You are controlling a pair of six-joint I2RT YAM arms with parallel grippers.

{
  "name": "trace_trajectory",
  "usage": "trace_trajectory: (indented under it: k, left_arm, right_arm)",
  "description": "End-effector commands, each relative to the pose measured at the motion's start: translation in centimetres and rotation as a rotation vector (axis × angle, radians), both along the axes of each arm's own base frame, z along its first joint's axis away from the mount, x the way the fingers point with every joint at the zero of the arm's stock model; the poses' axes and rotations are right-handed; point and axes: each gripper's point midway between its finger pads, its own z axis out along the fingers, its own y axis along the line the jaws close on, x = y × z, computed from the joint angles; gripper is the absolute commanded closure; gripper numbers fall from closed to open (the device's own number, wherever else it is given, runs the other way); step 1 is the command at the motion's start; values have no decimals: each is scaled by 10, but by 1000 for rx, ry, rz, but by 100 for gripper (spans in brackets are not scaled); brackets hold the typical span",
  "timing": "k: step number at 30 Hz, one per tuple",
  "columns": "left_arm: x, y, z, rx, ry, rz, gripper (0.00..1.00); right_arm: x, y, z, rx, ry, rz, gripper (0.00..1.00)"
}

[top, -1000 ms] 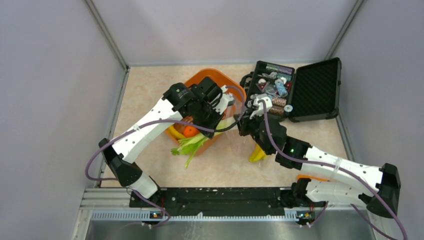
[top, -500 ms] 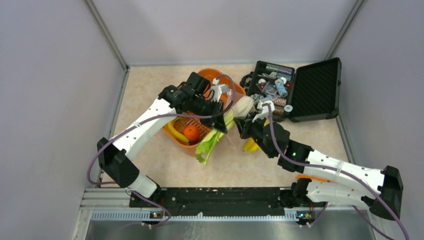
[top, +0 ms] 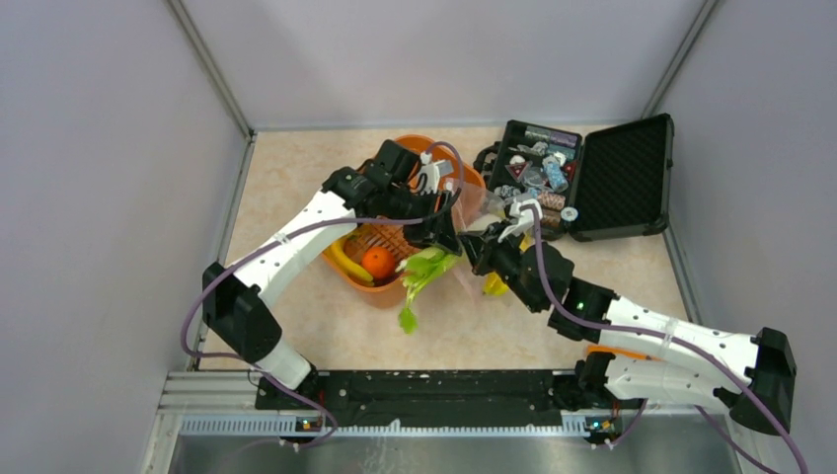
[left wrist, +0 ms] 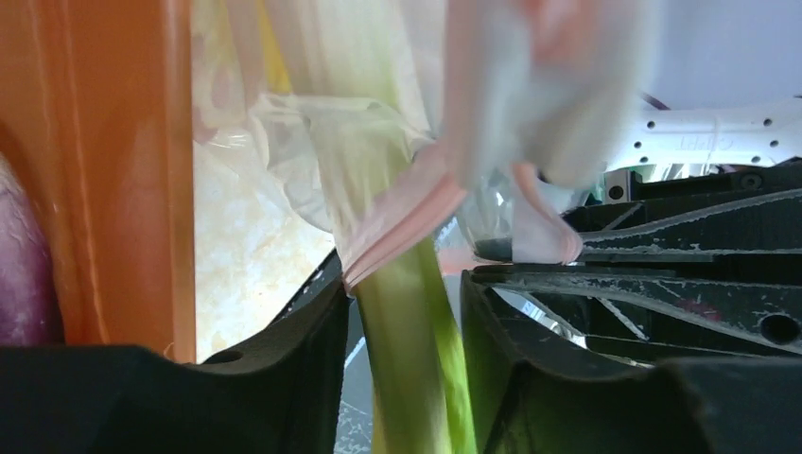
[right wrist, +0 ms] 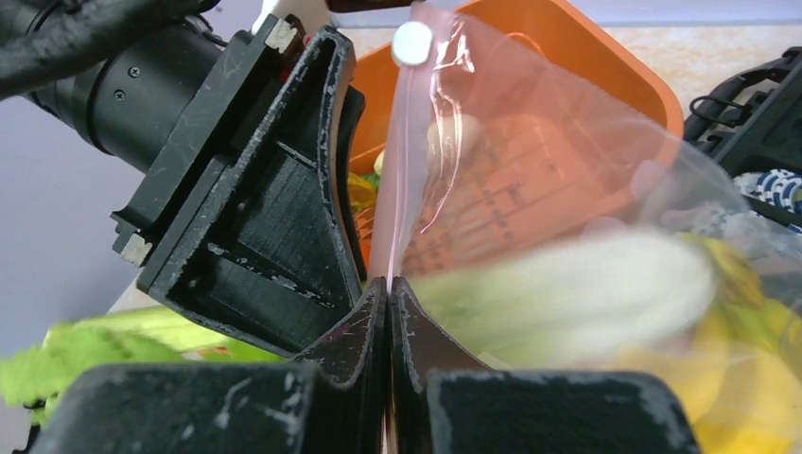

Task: Place the food in the zip-top bag and seal the zipper
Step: Place the fake vegetable in the zipper food storage bag.

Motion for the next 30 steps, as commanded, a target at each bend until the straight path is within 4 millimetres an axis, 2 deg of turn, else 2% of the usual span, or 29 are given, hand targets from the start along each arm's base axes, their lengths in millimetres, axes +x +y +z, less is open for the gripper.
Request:
trace_trajectory:
  k: [1, 5, 11, 14, 19, 23, 27, 29, 30]
  left_arm:
    - [22, -5, 20, -36, -119, 25, 48]
    - [14, 5, 27, -32, -168, 12, 41]
    - [-3, 28, 32, 10, -249, -29, 34]
    - [-12, 46, 25, 76, -290, -46, 30]
    - [-26, 63, 7, 113, -329, -91, 19]
    - [-29, 65, -2, 143, -318, -109, 15]
    - [-32, 53, -3, 144, -321, -156, 15]
    - [-29, 47, -4, 147, -316, -166, 17]
    - [-29, 45, -6, 148, -311, -172, 21]
  right_arm:
    - [-2, 0, 6, 63, 26, -22, 100]
    - [8, -11, 3, 59, 89, -105, 100]
    - [24, -14, 1, 125, 162, -82, 100]
    - [25, -13, 3, 132, 160, -74, 100]
    - [24, -5, 4, 132, 171, -39, 100]
    - [24, -1, 2, 124, 181, -23, 100]
    - [24, 1, 1, 121, 184, -19, 100]
    - [24, 2, 1, 117, 182, -17, 100]
    - [24, 1, 2, 117, 181, -20, 100]
